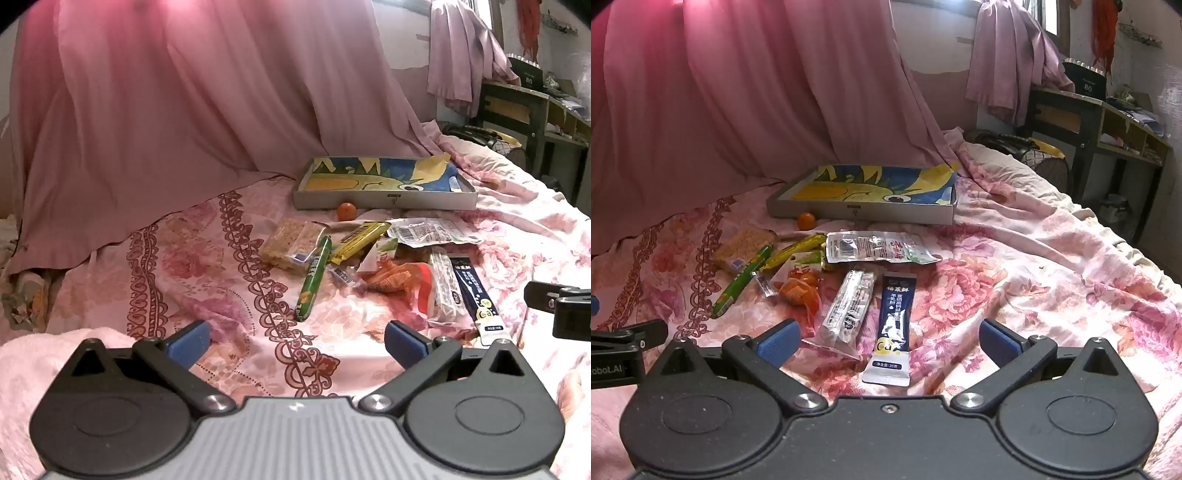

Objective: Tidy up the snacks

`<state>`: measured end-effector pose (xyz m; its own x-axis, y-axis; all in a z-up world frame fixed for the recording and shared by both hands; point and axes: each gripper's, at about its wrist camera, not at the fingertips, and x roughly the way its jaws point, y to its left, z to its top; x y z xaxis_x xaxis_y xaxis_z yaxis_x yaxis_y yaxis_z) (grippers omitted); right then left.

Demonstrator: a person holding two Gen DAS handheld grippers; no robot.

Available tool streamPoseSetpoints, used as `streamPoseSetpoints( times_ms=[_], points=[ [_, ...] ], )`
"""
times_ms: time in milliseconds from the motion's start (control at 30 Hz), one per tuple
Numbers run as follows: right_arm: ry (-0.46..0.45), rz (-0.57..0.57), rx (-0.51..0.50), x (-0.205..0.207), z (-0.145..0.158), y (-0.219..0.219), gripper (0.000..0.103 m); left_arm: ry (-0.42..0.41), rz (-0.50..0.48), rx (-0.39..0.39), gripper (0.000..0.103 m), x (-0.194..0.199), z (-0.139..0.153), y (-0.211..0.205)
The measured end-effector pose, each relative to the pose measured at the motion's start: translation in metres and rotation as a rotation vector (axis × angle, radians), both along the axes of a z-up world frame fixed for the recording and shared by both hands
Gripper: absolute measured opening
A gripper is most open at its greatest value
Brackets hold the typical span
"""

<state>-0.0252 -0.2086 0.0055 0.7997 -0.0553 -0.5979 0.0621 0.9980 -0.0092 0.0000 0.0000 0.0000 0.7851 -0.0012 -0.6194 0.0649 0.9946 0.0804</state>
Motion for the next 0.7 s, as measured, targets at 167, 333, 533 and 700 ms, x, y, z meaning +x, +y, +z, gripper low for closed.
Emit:
streamPoseSetpoints(
  times_ms=[167,333,533,700],
  points=[
    [0.002,0.000,-0.001,0.0003,-0.0002,0.0003,0.103,0.000,0.000,0.001,0.103,0.0000,0.0000,0.0000],
    [0.003,0.000,-0.002,0.0005,-0.0003,0.0006,0.103,0.001,0.000,0.002,0.103,0.0000,0.0000,0.0000],
    [0.005,0.000,-0.003,0.0006,-0.0004,0.0009,0.102,0.001,0.000,0.003,0.103,0.0000,0.0000,0.0000],
    [0.006,0.000,-0.003,0.0007,-0.0004,0.0011,0.102,0.001,0.000,0.004,0.103,0.0000,-0.0001,0.0000]
  ],
)
